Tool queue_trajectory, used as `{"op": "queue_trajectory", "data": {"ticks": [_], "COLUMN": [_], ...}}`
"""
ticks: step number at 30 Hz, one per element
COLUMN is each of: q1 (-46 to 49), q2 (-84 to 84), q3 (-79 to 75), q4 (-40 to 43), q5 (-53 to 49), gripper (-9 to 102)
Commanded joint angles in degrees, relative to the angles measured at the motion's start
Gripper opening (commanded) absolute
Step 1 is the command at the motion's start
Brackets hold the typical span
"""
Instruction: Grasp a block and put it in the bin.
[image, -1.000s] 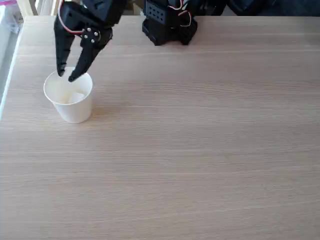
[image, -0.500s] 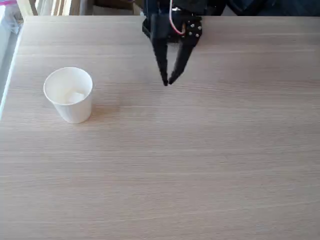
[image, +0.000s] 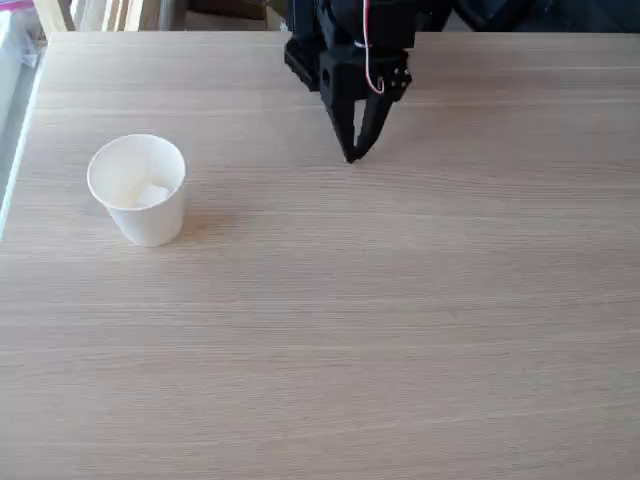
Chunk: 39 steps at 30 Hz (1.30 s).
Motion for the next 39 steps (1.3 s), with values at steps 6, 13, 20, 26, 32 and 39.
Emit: {"op": "queue_trajectory", "data": {"ticks": [6,13,20,26,32,39], "q1": [1.1,0.5,3.3,3.1,3.0,3.0], "q2": [3.8,3.8,3.8,3.8,3.8,3.8], "q3": [1.6,1.6,1.6,1.6,1.6,1.6], "q4": [4.0,4.8,4.8,4.8,4.8,4.8], "q5": [5.0,9.7,9.7,9.9,10.0,10.0], "gripper": [2,4,0,0,0,2]}}
